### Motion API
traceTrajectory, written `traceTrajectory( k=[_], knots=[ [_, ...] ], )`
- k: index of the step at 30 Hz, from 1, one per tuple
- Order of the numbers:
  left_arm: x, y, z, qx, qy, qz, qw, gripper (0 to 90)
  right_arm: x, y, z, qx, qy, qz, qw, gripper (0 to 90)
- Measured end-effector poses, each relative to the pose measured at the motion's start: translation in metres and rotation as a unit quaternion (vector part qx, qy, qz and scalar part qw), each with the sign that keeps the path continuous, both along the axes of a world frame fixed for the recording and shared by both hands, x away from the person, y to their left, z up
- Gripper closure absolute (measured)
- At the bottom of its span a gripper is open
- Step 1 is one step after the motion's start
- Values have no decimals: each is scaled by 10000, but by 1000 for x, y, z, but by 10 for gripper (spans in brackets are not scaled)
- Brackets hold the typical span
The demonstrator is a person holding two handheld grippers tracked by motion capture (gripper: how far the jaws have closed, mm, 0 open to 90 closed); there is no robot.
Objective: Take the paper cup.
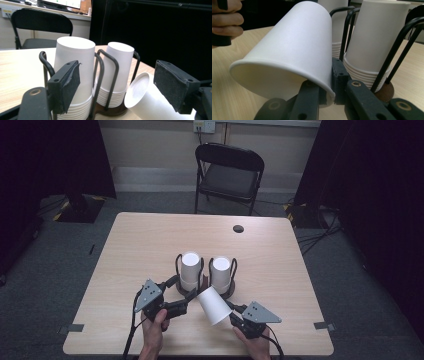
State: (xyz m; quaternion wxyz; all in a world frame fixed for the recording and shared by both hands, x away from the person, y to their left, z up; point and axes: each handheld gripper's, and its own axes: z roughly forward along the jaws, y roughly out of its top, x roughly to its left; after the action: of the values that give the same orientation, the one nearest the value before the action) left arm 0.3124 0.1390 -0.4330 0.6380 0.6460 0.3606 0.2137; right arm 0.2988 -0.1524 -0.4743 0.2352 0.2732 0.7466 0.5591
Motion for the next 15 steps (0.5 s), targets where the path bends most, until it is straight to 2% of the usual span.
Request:
traceTrajectory(
  k=[3, 4, 8, 15],
  knots=[
    [-2, -1, -1, 212, -78, -35, 9997, 195, 2, -1, 1, -62, 129, 9, 9999, 846],
    [-2, -2, -2, 389, -120, -9, 9992, 194, 3, -1, 2, -86, 191, 17, 9998, 846],
    [-4, -3, -3, 732, -234, -2, 9970, 186, 8, -1, 5, -169, 353, 54, 9992, 846],
    [-7, -3, -1, 1026, -276, -85, 9943, 181, 12, -3, 10, -258, 539, 145, 9981, 846]
  ],
)
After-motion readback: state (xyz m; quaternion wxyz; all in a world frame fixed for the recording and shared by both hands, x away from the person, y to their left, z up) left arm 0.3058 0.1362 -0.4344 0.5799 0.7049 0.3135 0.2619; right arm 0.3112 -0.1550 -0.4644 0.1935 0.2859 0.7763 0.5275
